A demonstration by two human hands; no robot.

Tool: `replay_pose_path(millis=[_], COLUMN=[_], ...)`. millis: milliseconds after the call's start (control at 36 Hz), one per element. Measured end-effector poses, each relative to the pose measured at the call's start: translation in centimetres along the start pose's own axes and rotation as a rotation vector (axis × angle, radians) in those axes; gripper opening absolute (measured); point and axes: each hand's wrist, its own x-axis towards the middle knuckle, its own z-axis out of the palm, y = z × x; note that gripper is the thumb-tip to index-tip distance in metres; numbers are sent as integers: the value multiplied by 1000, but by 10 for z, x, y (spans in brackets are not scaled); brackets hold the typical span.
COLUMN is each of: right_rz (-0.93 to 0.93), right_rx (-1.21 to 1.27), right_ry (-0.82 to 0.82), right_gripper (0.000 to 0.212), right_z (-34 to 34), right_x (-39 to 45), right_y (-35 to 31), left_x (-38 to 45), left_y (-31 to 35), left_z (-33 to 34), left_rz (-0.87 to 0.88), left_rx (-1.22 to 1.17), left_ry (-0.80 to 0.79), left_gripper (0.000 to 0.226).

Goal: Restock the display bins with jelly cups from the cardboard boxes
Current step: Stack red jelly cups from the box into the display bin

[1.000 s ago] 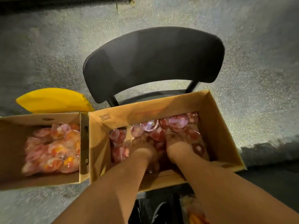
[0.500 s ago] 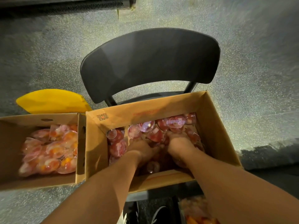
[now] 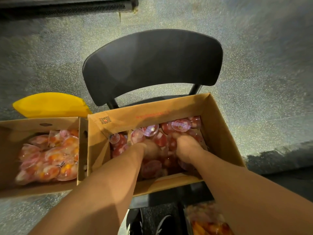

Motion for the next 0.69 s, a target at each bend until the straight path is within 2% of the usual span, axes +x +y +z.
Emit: replay_pose_path(millis=[167, 417, 556, 694], right_rz=[-20, 36, 52, 98], right_rx=[165, 695, 910, 1126], right_ry=[42, 53, 38, 31], right_gripper=[61, 76, 48, 43], right_z=[-5, -8, -7, -9], right_x=[-3, -3, -10, -17], right_y=[3, 2, 2, 0], left_x=[5, -13, -9, -11], left_y=[-1, 7, 4, 5], left_z=[2, -3, 4, 8], left_rz=[-20, 31, 7, 34], left_rx=[-19, -70, -173, -161], left_ry=[2, -47, 34, 96], left_gripper=[49, 67, 87, 89])
